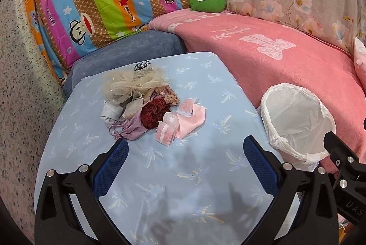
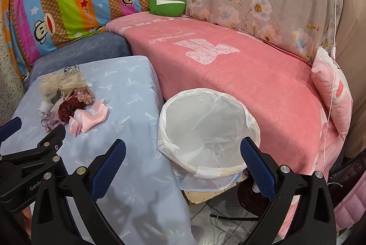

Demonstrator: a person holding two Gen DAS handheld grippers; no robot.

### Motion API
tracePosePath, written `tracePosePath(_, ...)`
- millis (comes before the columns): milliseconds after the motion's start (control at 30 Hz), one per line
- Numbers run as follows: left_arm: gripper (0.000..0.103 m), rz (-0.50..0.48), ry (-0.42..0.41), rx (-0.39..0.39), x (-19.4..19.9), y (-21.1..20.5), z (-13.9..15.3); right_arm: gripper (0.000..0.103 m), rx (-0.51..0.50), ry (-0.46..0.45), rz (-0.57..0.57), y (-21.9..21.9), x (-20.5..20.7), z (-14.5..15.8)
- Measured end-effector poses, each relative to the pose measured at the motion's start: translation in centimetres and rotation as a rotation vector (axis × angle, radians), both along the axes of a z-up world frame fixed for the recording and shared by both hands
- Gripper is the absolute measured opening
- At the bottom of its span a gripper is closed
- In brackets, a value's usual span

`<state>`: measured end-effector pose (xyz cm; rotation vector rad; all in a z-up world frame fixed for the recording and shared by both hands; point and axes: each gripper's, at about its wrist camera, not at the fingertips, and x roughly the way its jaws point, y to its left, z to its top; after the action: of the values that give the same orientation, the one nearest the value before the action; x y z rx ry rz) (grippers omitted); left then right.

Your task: Collect trash

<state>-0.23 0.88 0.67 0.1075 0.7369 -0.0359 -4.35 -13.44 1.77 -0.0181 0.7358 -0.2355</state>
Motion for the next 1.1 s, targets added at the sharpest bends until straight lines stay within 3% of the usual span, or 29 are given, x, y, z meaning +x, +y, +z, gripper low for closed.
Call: tracePosePath(1100, 0.096, -0.009, 0.004, -0.028, 0.06, 0.6, 0.23, 0.097, 0.0, -0.025, -0.025, 0.22, -0.08, 0.27)
